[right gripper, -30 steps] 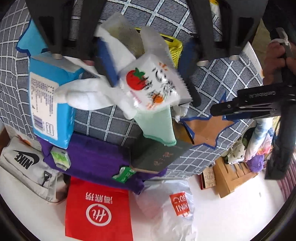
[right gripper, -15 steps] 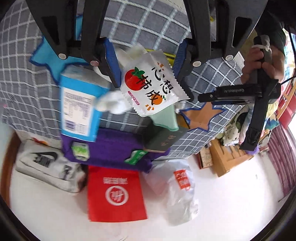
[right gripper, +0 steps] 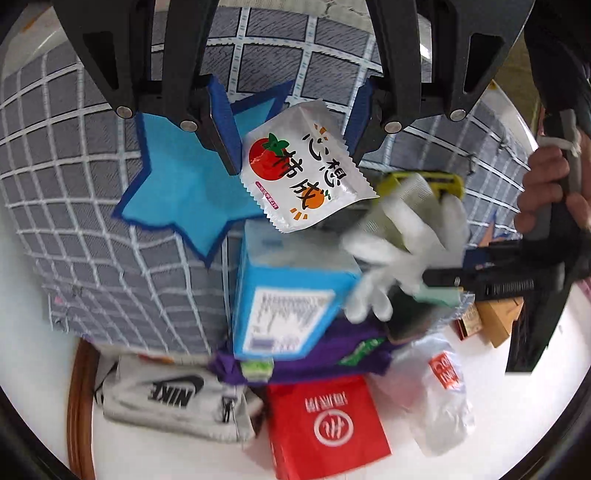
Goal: Organize soft objects
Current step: 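Grasp tomato-print snack packet with right tool while left tool grasps a white glove, then carry white glove with left tool while right tool carries snack packet toward towel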
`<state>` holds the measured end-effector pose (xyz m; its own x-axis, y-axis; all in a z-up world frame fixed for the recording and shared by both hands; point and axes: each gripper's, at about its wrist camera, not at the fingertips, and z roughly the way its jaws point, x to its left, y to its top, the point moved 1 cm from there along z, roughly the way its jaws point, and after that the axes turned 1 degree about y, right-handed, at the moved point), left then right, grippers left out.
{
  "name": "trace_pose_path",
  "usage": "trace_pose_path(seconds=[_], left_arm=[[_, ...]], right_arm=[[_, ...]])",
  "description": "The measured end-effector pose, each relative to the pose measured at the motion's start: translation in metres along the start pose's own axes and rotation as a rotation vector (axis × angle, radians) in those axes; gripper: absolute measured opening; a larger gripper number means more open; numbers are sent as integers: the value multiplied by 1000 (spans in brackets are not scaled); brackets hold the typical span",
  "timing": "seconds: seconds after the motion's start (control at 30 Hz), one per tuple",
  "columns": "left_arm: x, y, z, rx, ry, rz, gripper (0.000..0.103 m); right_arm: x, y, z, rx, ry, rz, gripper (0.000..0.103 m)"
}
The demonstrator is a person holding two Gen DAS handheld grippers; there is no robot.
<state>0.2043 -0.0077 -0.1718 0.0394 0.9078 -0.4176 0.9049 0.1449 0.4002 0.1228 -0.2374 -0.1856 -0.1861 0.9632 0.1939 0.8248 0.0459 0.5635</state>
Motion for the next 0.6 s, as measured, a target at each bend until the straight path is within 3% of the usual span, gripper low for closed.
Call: trace_pose_path(seconds=[0.03,0.1,0.13,0.17,0.27,0.6], left_arm=[[-3,1,2,-12,6,0,47],[-8,2,4,-28,42,17,34],[-10,2,1,-44,58,33,19],[-11,3,-2,-59,69,47,13],[-6,6,-16,-72,24,40,9],[-2,13,-62,-148,51,51,9]], right_arm=[[0,-1,5,7,7,3,53],[-1,-2,12,19,12,5,53],[0,-3,14,22,13,3,53],[1,-3,17,25,18,0,53],[2,-3,20,29,19,-4,53],[3,9,-8,-26,14,-11,53]])
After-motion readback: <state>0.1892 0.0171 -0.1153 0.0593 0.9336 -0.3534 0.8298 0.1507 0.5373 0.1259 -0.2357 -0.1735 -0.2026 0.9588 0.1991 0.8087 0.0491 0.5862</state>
